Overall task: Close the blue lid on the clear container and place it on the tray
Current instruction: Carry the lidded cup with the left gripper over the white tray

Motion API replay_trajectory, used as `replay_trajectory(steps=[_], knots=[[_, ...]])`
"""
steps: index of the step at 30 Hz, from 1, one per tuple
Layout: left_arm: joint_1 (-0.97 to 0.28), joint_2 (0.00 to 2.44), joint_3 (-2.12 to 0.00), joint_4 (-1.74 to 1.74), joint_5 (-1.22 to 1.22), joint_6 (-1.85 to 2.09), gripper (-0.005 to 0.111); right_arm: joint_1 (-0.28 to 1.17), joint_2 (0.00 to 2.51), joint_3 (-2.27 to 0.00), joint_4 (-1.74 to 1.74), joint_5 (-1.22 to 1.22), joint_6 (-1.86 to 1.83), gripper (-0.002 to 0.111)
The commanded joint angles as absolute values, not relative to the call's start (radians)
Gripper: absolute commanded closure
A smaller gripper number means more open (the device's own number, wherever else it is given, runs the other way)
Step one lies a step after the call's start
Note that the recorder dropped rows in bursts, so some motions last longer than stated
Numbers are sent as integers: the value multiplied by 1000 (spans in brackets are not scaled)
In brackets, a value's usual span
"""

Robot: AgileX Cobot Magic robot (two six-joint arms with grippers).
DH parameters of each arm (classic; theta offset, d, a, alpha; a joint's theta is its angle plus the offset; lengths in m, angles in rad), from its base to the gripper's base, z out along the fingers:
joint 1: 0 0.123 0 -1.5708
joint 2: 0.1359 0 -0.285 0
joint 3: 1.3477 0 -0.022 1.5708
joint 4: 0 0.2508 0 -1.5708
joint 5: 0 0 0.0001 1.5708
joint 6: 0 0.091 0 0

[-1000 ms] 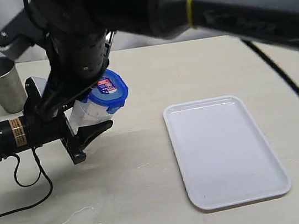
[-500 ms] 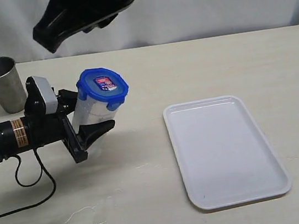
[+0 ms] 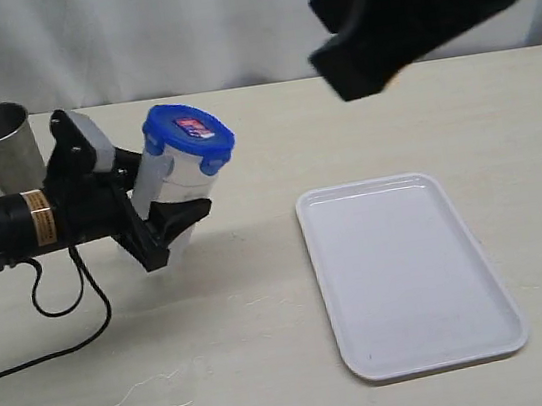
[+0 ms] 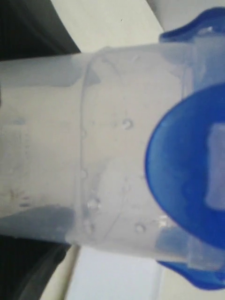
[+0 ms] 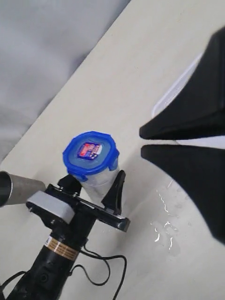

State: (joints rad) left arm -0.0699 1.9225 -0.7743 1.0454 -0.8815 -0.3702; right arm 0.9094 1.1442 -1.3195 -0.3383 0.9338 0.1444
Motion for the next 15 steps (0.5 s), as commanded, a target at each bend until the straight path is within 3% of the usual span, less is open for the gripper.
replay_trajectory(steps=[1,6,15], knots=[[-198,1900,-849,1035,-622,-359,107,905,966,-1206,-448,873,261,104],[-313,1900,-941,1035,-378,-329,107,905,809,-1095,-544,844,372,104],[-453,1900,-1011,1068,-158,-139,107,905,608,-946,-565,844,389,104]])
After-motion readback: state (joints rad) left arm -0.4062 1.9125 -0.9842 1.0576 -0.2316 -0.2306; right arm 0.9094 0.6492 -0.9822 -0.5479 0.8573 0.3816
